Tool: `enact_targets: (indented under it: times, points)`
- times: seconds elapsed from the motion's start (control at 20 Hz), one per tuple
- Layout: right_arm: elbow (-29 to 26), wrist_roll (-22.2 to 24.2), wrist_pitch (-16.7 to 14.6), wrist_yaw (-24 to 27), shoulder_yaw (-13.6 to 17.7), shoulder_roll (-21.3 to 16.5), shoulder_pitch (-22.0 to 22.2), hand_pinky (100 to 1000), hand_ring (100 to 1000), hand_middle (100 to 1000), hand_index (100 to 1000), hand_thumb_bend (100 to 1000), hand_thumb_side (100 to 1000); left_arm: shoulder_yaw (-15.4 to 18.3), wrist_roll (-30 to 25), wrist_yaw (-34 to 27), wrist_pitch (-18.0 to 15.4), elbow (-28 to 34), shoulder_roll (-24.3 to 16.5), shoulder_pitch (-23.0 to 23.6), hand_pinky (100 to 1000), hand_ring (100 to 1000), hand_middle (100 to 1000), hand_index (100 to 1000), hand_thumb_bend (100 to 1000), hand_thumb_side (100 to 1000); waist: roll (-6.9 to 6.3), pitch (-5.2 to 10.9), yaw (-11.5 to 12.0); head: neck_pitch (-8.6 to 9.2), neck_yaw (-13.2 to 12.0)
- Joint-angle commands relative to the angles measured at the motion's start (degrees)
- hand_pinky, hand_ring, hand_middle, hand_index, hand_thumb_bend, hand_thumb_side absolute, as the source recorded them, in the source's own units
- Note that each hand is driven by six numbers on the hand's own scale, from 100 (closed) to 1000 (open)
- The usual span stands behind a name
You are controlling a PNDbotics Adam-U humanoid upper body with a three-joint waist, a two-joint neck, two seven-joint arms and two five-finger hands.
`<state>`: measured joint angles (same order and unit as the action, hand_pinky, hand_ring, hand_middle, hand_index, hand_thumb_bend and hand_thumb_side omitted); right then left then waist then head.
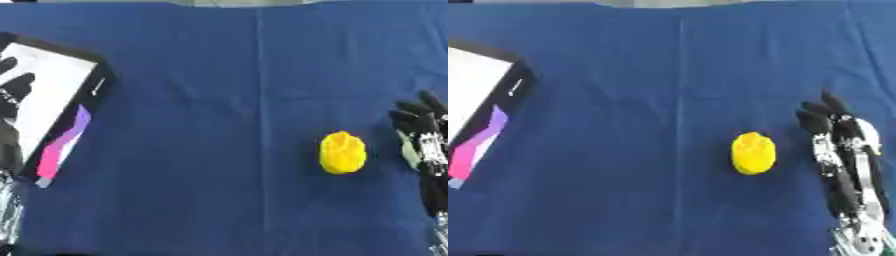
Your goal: Pick up the objects with one hand, pass them to the other hand, and then place them into the box on the other side of the table.
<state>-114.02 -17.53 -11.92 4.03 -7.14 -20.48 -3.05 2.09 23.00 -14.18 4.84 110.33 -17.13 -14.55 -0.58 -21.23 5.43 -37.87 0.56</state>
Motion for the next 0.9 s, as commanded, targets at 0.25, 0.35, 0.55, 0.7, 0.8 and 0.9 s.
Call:
enact_targets:
  times: [0.25,0.35,0.55,0.7,0.8,0.9]
  points:
    - [-0.6,0.0,-0.2,-0.2,0.3,-1.2,-0.1,862,805,781,935,100,707,0.7,0.2,0.2,-0.1,0.7,-1.1,-0.4,890,730,779,868,214,970,-0.04,1.41,0.0,0.81,-0.2]
    - [-0.6,0.0,-0.2,-0.2,0.3,-1.2,-0.1,862,805,781,935,100,707,0.7,0.2,0.2,-0.1,0.8,-1.1,-0.4,890,730,780,868,214,970,-0.03,1.4,0.0,0.73,-0.1]
    - [-0.6,0.1,-0.9,0.1,0.3,-1.8,-0.4,863,807,782,935,100,700,0.8,0.3,0.1,-0.1,0.8,-1.1,-0.5,890,730,780,868,214,968,0.04,1.41,0.3,0.69,0.4]
    - [-0.6,0.2,-2.7,1.0,0.7,-4.0,-0.3,863,811,784,935,100,690,1.0,0.5,0.1,-0.2,0.7,-1.2,-0.4,890,730,780,868,214,967,0.18,1.65,0.3,0.31,1.1]
    - [-0.6,0.4,-4.9,1.4,1.3,-6.4,0.2,862,811,781,935,100,674,1.0,0.5,0.1,-0.1,0.6,-1.5,-0.2,890,730,780,867,214,968,0.31,1.86,0.0,0.12,2.0]
    - [-0.6,-0.2,-6.2,1.9,2.1,-9.1,1.3,857,794,749,917,100,669,1.0,0.5,0.2,-0.1,0.6,-1.8,0.0,889,730,780,867,213,968,0.5,2.04,-0.3,-0.04,3.1]
